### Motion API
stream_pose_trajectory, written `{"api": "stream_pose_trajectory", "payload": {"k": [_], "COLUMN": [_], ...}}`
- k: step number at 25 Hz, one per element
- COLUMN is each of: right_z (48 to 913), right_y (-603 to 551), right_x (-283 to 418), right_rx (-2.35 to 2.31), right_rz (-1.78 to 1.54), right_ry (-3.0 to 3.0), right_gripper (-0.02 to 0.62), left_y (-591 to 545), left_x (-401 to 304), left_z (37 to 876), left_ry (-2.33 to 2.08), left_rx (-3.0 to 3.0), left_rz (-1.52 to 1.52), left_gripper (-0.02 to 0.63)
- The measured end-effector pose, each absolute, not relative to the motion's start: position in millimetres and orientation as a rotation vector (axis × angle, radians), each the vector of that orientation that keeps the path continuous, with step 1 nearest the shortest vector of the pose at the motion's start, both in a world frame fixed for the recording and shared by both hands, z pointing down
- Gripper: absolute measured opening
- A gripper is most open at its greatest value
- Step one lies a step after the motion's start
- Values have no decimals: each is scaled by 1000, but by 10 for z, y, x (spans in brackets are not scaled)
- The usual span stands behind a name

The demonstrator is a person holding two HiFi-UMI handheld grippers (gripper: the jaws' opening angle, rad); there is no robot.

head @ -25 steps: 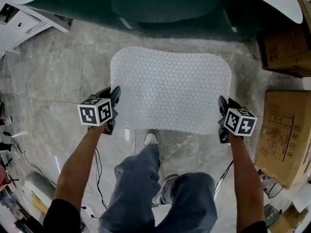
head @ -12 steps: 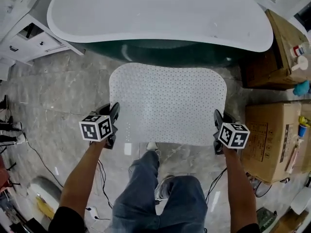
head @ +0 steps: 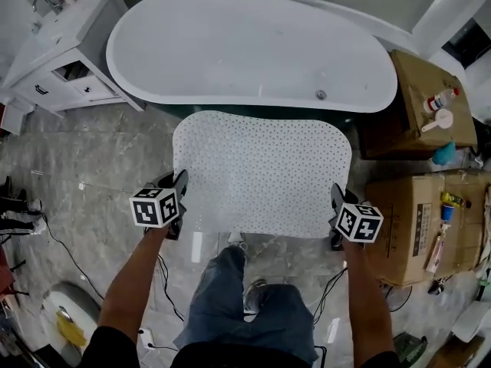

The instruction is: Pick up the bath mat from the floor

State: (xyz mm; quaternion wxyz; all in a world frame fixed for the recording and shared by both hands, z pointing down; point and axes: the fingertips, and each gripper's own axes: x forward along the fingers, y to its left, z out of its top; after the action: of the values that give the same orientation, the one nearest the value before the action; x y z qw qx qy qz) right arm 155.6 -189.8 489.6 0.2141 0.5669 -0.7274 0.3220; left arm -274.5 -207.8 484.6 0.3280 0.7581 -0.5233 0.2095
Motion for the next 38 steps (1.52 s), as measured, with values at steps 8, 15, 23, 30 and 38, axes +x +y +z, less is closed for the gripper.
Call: {"api": "stream_pose_trajectory", "payload": {"k": [8,15,23,30,38], "right_z": [3813,2953,2143,1660,1182], "right_y": [-1856,-2064,-2456,-2775,-3055], "right_x": [1576,1576,1608,1559,1629], "right_rx": [1682,1797,1925,2011,2046], "right_rz": [812,732,602,501,380], "right_ry": [-2049,-2071,-2093,-2124,-2174], "right_gripper": [25,25,25,25,25], "left_y": [-2111,-2385,-2896,-3346,-3576], "left_x": [-2767,-2721,-2732,-2634,-2544], "left_z": [3837,3029,2326,1793,1302], "left_ry": [-1438,-1469,-1483,-1496,-1556], "left_rx": [2016,2106,2201,2321,2379], "left_rz": [481,393,280,228,181], "left_gripper": [31,31,31,31,31]}}
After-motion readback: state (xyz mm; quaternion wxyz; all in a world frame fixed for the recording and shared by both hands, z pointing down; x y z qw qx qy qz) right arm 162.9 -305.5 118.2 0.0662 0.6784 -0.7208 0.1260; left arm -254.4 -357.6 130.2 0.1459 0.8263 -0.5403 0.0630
